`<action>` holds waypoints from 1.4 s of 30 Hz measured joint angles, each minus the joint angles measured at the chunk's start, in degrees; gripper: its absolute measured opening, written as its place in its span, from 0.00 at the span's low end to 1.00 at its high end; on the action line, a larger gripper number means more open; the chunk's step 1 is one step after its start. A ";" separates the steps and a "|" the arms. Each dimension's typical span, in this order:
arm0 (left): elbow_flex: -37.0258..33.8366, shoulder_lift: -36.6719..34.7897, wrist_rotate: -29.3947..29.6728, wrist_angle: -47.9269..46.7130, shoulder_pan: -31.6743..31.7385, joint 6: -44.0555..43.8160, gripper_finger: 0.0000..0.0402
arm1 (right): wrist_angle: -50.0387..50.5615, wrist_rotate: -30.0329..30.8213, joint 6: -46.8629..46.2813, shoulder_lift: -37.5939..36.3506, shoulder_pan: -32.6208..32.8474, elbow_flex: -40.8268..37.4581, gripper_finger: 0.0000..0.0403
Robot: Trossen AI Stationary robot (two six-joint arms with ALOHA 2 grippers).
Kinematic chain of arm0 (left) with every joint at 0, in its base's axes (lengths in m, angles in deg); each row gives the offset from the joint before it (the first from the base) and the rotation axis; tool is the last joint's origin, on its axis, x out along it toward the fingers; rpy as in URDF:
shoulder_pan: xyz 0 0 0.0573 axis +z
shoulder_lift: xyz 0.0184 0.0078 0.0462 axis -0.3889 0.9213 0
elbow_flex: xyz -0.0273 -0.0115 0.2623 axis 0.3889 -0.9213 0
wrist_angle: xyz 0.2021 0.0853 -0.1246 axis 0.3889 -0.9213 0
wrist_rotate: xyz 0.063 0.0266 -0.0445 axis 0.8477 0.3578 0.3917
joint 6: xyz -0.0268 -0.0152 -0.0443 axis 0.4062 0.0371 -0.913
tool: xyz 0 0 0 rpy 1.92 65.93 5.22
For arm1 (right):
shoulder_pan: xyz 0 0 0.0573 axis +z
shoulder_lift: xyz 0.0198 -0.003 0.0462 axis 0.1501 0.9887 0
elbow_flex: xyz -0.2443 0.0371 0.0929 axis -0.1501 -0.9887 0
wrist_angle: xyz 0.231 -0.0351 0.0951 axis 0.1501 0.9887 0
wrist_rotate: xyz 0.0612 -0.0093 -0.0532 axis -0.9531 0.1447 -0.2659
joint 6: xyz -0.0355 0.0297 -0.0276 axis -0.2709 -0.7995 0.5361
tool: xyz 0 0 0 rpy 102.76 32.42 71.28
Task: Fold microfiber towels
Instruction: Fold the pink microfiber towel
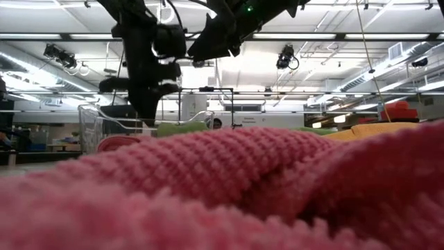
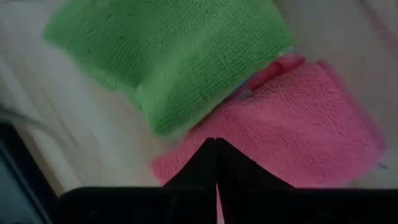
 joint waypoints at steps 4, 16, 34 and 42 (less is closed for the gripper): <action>2.01 -3.18 0.53 -2.45 -1.65 -10.13 0.06 | 3.99 -0.08 2.79 -0.18 -0.49 0.00 0.51; 4.96 -6.82 -2.49 -0.77 -10.78 -29.70 0.07 | 14.68 -13.83 5.75 -0.37 -0.28 -0.02 0.51; 4.13 -6.75 -7.00 4.28 -26.40 -54.47 0.10 | 19.27 -9.72 -9.38 -0.42 15.47 -0.02 0.49; -0.84 -6.62 -6.95 11.10 -35.13 -55.57 0.09 | 16.28 -5.30 -9.66 -0.42 21.29 -4.41 0.44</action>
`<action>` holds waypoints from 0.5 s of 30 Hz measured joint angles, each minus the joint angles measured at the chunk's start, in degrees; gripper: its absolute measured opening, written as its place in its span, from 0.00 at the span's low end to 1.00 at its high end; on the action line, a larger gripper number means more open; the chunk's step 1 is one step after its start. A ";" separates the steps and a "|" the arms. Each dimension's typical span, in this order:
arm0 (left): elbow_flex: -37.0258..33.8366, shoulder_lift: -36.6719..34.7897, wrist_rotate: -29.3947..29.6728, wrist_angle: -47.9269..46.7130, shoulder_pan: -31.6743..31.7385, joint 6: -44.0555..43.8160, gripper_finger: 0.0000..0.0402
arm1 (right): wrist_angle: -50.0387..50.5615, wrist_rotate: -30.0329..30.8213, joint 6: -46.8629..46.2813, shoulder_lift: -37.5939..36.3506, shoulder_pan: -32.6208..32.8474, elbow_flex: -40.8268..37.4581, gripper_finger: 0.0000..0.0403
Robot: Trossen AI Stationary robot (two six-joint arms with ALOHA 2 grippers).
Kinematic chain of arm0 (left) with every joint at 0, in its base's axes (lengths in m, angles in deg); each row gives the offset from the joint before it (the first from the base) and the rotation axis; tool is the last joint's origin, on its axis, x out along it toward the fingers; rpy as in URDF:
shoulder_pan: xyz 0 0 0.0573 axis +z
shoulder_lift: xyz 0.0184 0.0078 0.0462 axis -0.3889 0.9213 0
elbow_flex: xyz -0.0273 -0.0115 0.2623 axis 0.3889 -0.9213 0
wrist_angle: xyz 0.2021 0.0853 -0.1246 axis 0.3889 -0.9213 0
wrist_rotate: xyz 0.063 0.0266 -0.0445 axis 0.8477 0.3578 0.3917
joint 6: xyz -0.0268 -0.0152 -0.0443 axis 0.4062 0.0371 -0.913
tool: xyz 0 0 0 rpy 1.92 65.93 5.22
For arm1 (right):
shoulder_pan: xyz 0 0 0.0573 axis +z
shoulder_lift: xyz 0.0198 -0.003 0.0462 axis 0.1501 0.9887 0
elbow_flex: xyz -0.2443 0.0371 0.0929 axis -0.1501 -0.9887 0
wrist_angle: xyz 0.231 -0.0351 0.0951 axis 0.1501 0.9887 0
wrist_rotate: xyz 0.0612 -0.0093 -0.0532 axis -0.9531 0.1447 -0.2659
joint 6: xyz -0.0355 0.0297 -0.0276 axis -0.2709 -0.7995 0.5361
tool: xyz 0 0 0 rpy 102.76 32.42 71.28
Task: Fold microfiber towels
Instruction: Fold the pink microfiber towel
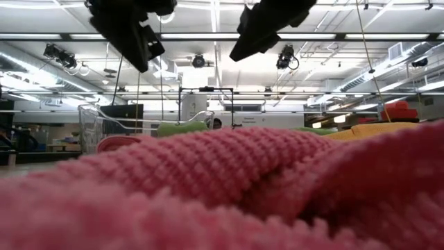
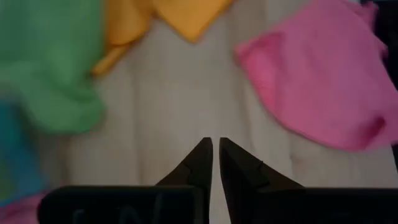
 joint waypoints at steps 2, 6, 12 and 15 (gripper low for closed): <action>-0.57 0.00 -0.04 1.00 -2.65 0.39 0.09 | -2.24 0.09 0.37 0.00 1.03 -1.69 0.44; -0.69 0.00 -0.15 3.58 -6.64 -0.29 0.10 | -6.54 1.00 1.49 0.00 2.66 -4.62 0.43; -0.69 0.00 -0.02 6.00 -10.23 -3.75 0.10 | -14.47 2.82 3.04 0.00 3.93 -8.77 0.43; -0.69 0.00 -0.08 6.01 -11.49 -5.30 0.09 | -16.92 2.89 3.04 0.65 4.28 -9.16 0.43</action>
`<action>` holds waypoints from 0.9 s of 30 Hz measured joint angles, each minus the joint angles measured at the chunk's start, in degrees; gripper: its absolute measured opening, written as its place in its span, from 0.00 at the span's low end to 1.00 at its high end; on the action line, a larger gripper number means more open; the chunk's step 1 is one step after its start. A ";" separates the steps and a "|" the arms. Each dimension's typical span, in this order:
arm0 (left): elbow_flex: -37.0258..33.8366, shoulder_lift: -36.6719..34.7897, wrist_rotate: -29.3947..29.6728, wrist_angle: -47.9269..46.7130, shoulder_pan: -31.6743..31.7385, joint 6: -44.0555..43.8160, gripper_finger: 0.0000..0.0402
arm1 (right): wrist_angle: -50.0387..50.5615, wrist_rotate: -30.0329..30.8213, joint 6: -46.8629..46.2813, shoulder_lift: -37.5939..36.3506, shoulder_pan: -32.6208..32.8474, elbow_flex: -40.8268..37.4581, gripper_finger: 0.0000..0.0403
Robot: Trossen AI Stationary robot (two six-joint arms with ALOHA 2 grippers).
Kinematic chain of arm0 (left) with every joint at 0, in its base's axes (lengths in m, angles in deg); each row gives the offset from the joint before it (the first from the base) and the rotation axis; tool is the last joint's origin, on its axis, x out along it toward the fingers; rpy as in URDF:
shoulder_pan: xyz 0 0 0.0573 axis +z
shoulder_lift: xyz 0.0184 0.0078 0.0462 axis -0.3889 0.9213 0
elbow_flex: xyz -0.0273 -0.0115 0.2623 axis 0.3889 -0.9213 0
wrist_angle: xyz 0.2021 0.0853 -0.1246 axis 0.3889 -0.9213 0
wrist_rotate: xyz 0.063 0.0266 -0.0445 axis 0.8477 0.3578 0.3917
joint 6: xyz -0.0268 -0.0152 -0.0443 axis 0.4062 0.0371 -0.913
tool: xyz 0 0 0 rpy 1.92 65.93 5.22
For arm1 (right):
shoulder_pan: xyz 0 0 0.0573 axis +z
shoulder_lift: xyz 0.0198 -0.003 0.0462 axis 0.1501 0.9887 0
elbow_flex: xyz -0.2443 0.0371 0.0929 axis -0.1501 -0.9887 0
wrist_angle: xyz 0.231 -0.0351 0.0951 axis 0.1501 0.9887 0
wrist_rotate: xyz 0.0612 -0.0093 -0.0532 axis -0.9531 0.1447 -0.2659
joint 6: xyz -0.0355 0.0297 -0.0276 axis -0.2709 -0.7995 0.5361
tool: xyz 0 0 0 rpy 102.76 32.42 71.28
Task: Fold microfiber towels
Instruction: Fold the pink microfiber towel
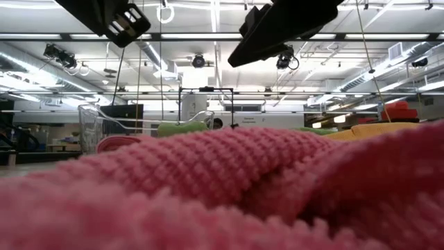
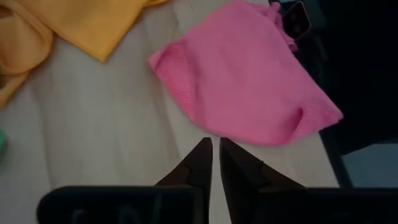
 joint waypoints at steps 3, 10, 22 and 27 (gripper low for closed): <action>0.00 0.00 0.07 -0.07 -0.86 -1.17 0.08 | -1.48 0.07 -0.29 1.87 0.36 0.10 0.43; 0.00 -0.02 0.95 -0.31 -1.62 -2.20 0.09 | -1.51 -0.63 0.00 8.68 1.01 3.52 0.43; 0.00 -0.04 1.30 -0.43 -1.60 -2.18 0.07 | -2.33 0.58 7.28 12.58 3.91 6.34 0.43; 0.00 -0.04 1.37 -0.39 -1.55 -2.18 0.08 | -0.95 1.30 7.88 12.58 3.83 6.29 0.43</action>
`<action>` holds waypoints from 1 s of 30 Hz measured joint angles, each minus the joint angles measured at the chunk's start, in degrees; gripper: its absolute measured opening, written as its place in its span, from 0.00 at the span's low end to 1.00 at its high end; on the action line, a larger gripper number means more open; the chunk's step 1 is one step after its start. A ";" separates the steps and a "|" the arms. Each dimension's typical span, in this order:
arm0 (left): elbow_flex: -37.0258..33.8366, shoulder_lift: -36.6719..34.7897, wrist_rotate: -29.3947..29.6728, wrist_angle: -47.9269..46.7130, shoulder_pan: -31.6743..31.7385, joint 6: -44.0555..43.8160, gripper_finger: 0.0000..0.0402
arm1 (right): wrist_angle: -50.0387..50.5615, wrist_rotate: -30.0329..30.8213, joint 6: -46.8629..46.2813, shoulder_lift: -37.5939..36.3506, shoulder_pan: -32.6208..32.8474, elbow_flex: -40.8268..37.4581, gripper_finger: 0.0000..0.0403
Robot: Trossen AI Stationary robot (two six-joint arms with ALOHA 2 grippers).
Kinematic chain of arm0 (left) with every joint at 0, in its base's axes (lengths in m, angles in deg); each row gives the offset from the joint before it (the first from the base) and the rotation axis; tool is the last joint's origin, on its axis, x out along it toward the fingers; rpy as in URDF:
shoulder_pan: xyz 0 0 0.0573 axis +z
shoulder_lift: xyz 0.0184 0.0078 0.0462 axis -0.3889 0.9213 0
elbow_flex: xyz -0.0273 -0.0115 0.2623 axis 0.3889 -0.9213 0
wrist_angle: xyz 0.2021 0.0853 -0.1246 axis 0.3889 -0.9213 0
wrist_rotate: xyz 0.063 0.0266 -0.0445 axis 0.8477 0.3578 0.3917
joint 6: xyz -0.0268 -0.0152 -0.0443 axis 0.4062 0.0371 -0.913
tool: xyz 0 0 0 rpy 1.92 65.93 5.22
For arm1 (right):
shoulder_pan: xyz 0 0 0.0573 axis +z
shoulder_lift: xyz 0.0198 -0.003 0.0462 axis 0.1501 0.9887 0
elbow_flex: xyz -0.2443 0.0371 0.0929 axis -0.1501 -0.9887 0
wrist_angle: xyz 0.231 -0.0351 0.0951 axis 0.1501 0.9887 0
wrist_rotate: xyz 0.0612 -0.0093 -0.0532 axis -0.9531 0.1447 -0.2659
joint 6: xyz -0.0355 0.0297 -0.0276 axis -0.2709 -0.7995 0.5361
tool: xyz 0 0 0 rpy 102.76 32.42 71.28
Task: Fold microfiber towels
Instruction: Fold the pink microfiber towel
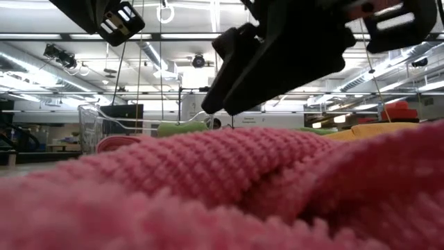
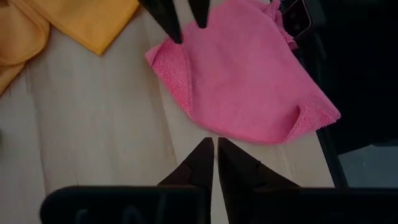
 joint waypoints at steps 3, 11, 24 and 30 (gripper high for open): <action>0.00 0.00 0.00 -0.03 0.00 -0.02 0.07 | 1.10 1.54 -0.18 0.00 0.02 -0.07 0.43; 0.00 0.00 0.23 0.38 0.00 0.08 0.05 | -2.23 1.79 3.04 2.65 0.05 -0.17 0.43; 0.00 0.00 1.08 0.13 0.00 0.07 0.07 | -2.85 1.79 4.77 4.57 0.13 -0.20 0.11; 0.00 0.00 1.09 0.19 0.00 0.04 0.05 | -2.57 2.36 3.60 4.02 -0.56 -0.22 0.09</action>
